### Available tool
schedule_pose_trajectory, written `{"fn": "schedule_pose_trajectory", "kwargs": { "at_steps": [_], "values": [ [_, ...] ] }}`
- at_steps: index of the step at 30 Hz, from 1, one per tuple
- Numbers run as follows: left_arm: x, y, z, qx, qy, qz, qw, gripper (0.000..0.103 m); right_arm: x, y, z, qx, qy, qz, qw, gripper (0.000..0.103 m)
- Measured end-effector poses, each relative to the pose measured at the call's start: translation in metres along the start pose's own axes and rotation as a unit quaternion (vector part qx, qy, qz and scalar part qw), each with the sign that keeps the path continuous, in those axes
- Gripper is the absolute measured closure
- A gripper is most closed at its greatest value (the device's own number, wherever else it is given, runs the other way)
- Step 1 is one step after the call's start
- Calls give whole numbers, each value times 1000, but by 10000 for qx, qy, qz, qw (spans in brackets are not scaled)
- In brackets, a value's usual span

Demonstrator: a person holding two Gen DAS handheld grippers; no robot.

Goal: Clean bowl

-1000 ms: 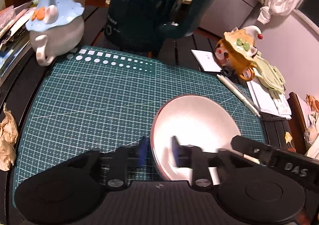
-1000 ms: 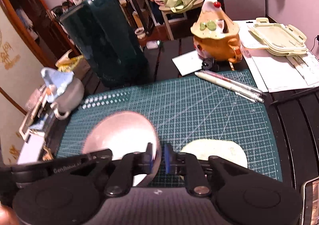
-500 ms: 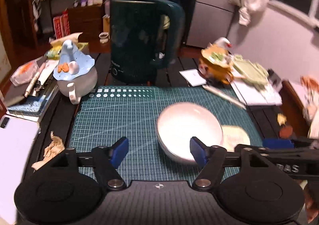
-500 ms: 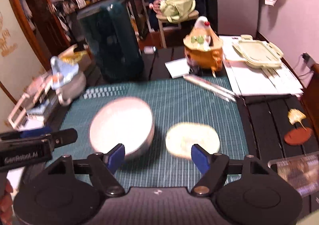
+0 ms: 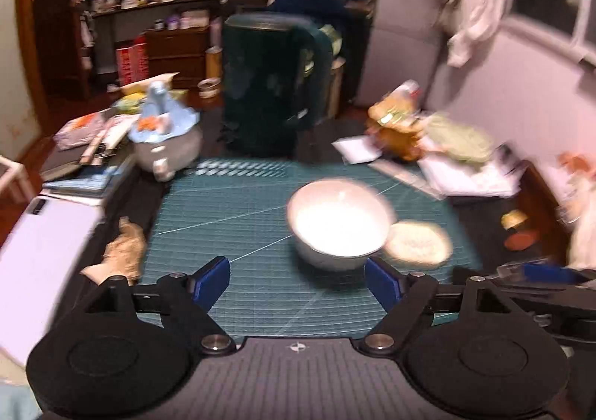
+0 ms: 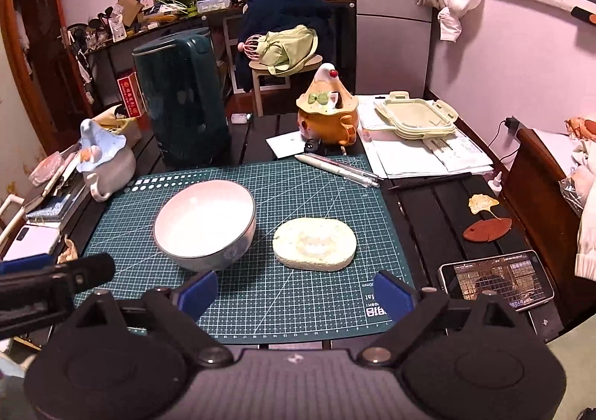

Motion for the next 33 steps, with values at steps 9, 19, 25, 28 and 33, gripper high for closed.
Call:
{"fn": "schedule_pose_trajectory", "kwargs": {
  "at_steps": [9,19,25,28,33],
  "values": [
    [2,6,-21,-58,391,222,9990,15,-5,4,-15,-153,215,76,9996,12],
    [-4,-4,-22,22,428,165,9989,14,-5,1,-17,-3,246,-13,9997,12],
    [-5,-4,-26,63,418,129,9990,14,-4,1,-22,22,313,3,9995,12],
    [-5,-4,-27,5,453,150,9989,14,-4,-1,-23,54,334,-29,9994,12],
    [-4,-3,-30,-49,503,183,9986,14,-4,-1,-24,58,329,-32,9994,12]
  ]
}}
Point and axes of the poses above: each gripper's, at about its wrist camera, not at the fingertips, and z roughly against the way its jaws point, y to its left, x to its top, the point moved 2 cm from there along -z, roughly the way its jaws point, and after that the axes turned 7 degrees about y, right-handed, at the moved point
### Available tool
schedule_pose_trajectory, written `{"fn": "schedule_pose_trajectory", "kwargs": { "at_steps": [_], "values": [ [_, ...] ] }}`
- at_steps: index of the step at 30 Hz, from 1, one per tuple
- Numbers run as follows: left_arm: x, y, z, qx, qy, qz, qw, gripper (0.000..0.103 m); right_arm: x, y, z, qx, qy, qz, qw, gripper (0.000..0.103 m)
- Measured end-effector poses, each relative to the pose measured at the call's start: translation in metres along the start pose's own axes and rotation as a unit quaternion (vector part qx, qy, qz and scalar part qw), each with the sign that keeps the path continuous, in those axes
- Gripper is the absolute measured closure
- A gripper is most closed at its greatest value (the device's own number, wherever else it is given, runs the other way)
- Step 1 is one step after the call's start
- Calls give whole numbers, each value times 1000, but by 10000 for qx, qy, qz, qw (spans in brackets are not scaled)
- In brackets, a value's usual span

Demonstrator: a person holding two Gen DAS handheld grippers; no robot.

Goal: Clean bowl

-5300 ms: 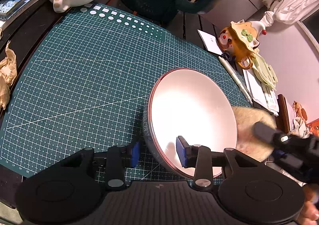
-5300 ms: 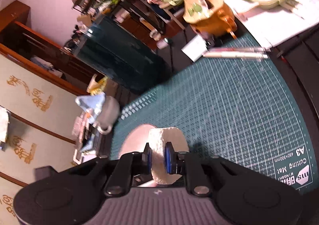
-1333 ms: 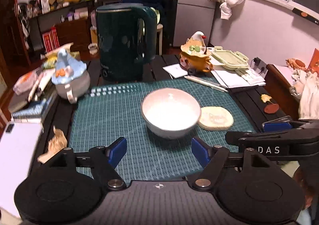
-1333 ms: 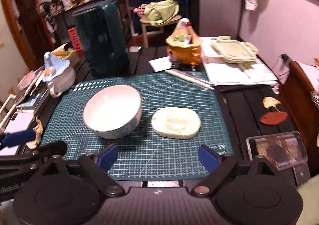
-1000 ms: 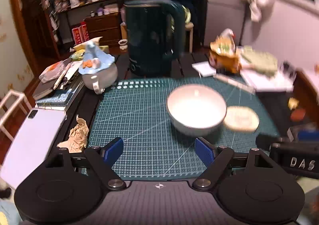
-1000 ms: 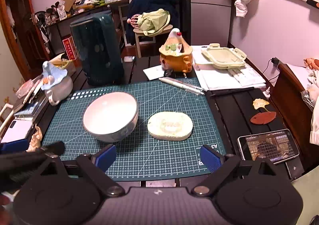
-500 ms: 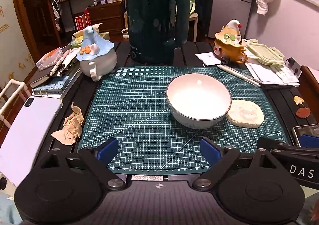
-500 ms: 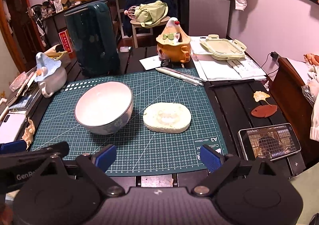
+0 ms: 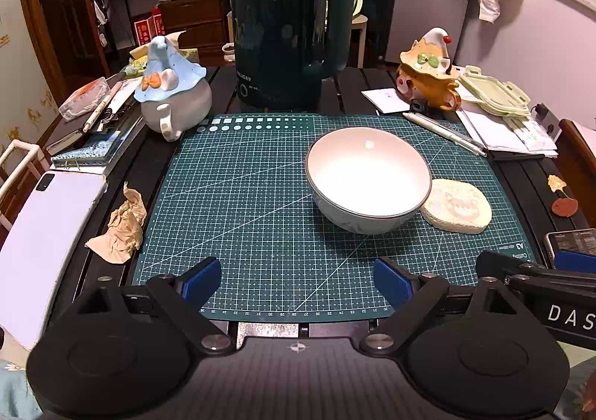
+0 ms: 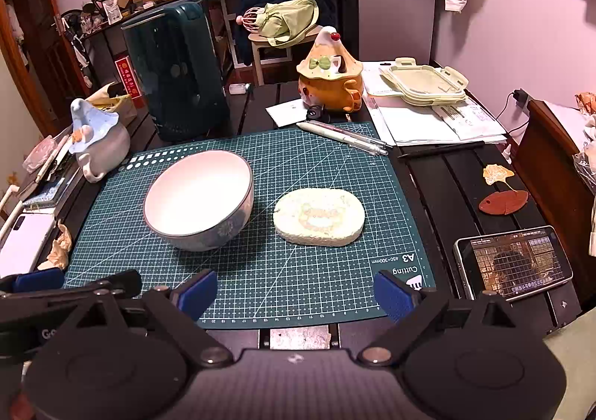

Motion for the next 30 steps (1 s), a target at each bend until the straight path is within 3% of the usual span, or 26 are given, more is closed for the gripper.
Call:
{"fn": "schedule_pose_trajectory", "kwargs": {
  "at_steps": [30],
  "values": [
    [2,3,1,31,-22,50,10000,14,0,0,-2,-7,64,0,10000,12]
  ]
}}
Point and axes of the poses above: each gripper's, at about its wrist camera, not at the fingertips, and z roughly against the way its jaws point, y to its left, x to its top, the point moved 2 cm from there along -z, roughly the way its jaws point, and after that the axes turned 7 degrees about y, right-handed, at the moved point
